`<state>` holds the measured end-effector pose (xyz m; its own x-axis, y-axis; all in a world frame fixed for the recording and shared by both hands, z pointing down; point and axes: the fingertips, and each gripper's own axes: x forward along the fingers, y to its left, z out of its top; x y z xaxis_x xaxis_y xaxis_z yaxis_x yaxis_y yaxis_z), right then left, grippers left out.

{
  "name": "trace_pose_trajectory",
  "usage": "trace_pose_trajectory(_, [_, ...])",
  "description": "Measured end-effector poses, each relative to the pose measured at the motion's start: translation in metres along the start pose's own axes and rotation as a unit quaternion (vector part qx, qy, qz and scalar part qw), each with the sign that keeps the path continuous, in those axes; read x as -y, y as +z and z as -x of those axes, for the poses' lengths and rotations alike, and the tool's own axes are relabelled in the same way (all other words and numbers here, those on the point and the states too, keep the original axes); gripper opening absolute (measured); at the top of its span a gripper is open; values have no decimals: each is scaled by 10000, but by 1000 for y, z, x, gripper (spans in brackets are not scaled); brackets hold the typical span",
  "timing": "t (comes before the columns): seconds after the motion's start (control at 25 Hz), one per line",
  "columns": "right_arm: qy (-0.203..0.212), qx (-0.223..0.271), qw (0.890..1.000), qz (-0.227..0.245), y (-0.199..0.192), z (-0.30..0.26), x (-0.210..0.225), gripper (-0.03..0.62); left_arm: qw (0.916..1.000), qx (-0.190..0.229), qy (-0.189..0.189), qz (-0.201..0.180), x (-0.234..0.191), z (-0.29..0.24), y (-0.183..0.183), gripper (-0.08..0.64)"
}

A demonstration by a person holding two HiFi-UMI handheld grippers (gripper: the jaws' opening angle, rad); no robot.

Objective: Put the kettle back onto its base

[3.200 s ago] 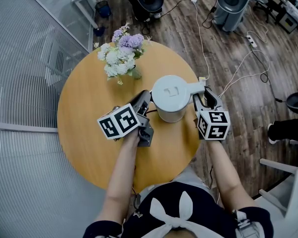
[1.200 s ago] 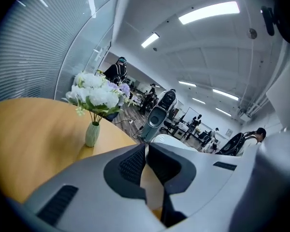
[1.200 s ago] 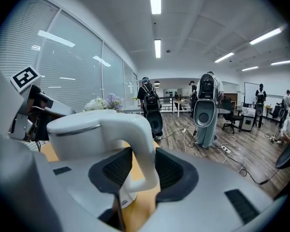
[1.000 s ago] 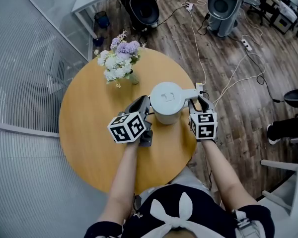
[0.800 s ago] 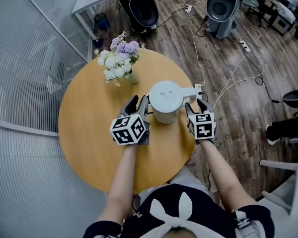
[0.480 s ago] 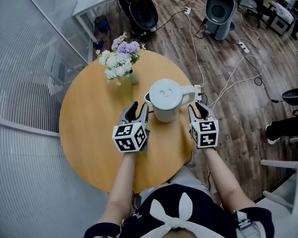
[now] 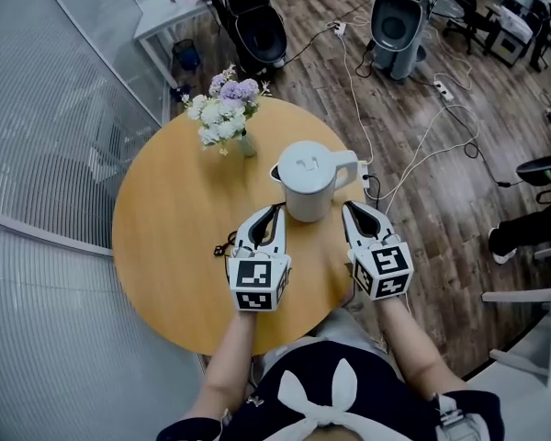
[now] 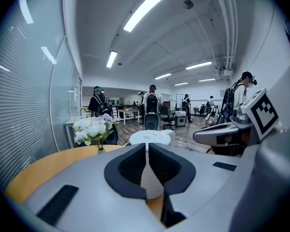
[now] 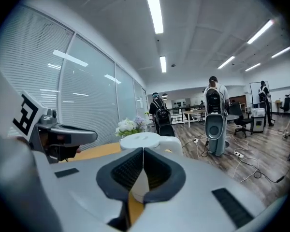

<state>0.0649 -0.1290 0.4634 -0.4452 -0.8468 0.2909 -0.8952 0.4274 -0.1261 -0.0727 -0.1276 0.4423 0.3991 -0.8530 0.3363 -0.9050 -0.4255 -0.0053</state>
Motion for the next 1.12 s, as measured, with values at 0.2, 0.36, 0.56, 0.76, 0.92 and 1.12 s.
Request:
trace_pose_trajectory(0.2, [97,55,9999,-4,3,24,-23,23,9998,-59,-105,172,11,29,-4,29])
trace_pose_trajectory(0.36, [25,151,9999,-27,8,41,-34,23,9984,-13,-342,451,21,44,-1,28])
trace_pose_trajectory(0.56, [-80,232,9997,-67,12,60,-45,23,9981,37,-494,372,34,59,5,28])
trace_pose_trajectory(0.76, [-100,168,9998,-60,7,69,-55,23,9980,100,-477,399,35,71,7,26])
trace_pose_trajectory(0.92, [-69,107,9999,-53,4,72,-64,23,9980,55,-565,287,42,79,5,27])
trace_pose_trajectory(1.12, [-31,74,9999,-105,-2,73,-77,23,9985,74,-505,213,41,89,2,28])
